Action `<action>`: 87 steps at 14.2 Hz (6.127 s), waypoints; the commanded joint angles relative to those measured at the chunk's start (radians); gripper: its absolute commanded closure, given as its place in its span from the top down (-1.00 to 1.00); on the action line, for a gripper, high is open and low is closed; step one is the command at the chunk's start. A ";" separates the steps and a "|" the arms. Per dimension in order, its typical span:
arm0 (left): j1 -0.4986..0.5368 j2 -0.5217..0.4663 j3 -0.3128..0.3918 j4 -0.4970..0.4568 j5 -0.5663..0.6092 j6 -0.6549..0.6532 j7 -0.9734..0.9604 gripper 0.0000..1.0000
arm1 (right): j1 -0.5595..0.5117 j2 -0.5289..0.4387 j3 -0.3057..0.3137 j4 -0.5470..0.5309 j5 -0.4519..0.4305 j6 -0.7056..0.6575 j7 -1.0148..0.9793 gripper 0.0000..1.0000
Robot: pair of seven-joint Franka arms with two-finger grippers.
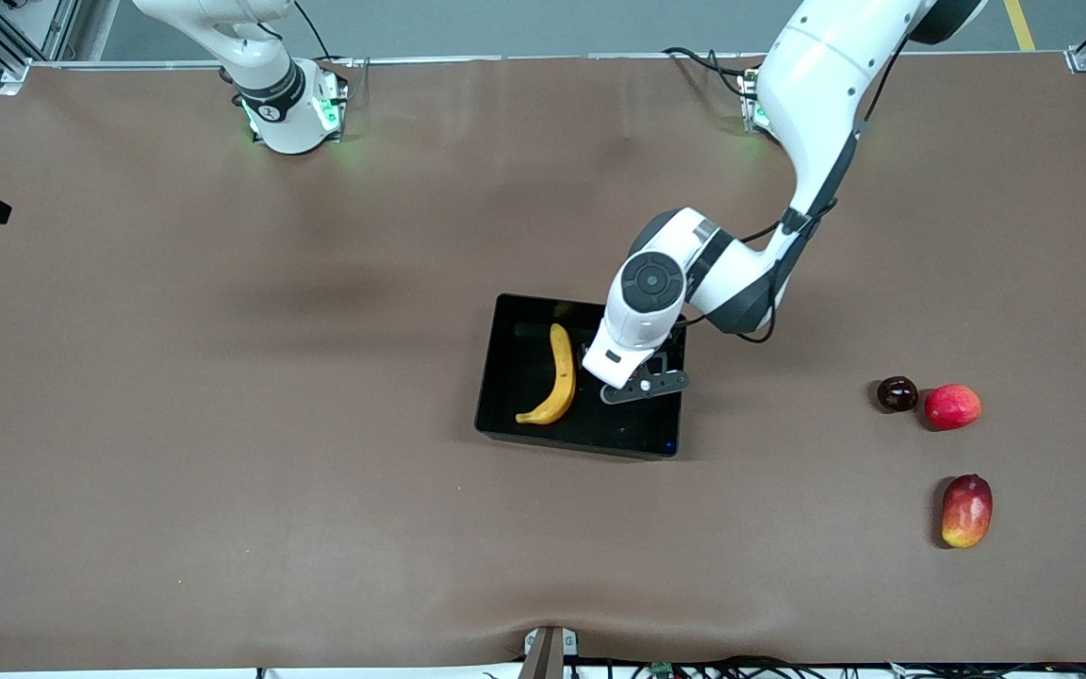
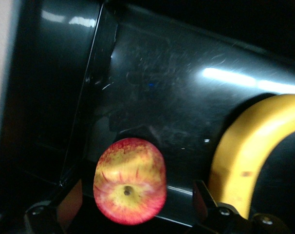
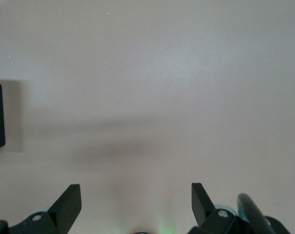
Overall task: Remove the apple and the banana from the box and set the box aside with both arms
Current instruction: 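Close the left gripper on the red-yellow apple in the tray, then carry the apple out of the tray and set it beside the plum, then open the left gripper and move it back over the banana, then lower the left gripper and grasp the yellow banana in the tray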
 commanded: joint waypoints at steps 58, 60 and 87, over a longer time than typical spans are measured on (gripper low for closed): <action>0.147 -0.017 -0.284 0.167 0.152 -0.058 -0.044 1.00 | -0.017 0.001 0.003 0.004 0.014 0.000 0.009 1.00; 0.050 0.037 -0.208 0.227 0.178 -0.056 -0.058 1.00 | -0.017 0.001 0.003 0.004 0.015 0.000 0.009 1.00; -0.123 0.221 -0.007 0.263 0.226 0.244 -0.040 -1.00 | -0.008 0.191 0.006 0.007 0.009 0.144 -0.006 1.00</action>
